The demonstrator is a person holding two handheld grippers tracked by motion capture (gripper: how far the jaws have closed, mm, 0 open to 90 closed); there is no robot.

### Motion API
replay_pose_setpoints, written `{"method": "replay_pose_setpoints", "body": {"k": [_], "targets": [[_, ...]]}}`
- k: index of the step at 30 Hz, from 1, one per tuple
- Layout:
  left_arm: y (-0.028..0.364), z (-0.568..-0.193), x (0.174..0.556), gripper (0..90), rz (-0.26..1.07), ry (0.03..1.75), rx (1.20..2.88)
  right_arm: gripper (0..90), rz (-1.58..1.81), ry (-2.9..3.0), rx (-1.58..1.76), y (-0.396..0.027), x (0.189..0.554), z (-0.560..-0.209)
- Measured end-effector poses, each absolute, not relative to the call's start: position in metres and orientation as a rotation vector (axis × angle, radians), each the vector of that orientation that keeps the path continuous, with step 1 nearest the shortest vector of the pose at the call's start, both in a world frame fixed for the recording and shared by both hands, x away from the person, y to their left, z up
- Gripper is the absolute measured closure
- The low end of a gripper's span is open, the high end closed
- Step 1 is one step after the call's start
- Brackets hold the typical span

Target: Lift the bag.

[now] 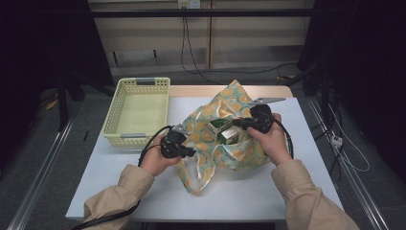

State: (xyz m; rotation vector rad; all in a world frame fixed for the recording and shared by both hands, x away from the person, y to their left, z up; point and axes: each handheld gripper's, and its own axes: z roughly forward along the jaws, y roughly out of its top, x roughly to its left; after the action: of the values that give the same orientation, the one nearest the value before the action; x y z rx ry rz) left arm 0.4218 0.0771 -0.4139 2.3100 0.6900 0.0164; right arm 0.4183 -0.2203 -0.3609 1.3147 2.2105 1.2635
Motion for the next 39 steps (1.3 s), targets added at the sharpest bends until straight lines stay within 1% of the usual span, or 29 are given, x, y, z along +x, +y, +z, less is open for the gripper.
{"method": "replay_pose_setpoints", "body": {"k": [2, 3, 4, 7, 19, 28, 32, 35, 39], "targets": [[0.078, -0.404, 0.423, 90.0, 0.024, 0.689, 2.296, 89.1, 1.266, 2.204, 1.316, -0.221, 0.418, -0.358], [0.078, -0.398, 0.423, 90.0, 0.05, 0.705, 2.285, 89.1, 1.268, 2.204, 1.311, -0.222, 0.418, -0.357], [0.079, -0.392, 0.424, 90.0, 0.027, 0.692, 2.262, 89.1, 1.268, 2.201, 1.31, -0.221, 0.418, -0.355], [0.078, -0.372, 0.425, 90.0, 0.044, 0.676, 2.234, 89.2, 1.265, 2.201, 1.302, -0.222, 0.418, -0.351], [0.06, -0.291, 0.435, 90.0, 0.16, 0.588, 2.156, 89.3, 1.281, 2.168, 1.264, -0.221, 0.424, -0.319], [0.057, -0.241, 0.45, 90.0, 0.221, 0.586, 2.06, 89.3, 1.312, 2.129, 1.262, -0.224, 0.43, -0.303], [0.055, -0.219, 0.457, 90.0, 0.252, 0.581, 2.02, 89.3, 1.334, 2.101, 1.244, -0.225, 0.433, -0.287], [0.055, -0.207, 0.461, 90.0, 0.251, 0.579, 1.984, 89.3, 1.364, 2.066, 1.226, -0.225, 0.434, -0.276], [0.053, -0.209, 0.463, 90.0, 0.239, 0.574, 1.995, 89.2, 1.374, 2.09, 1.228, -0.224, 0.435, -0.272]]}}
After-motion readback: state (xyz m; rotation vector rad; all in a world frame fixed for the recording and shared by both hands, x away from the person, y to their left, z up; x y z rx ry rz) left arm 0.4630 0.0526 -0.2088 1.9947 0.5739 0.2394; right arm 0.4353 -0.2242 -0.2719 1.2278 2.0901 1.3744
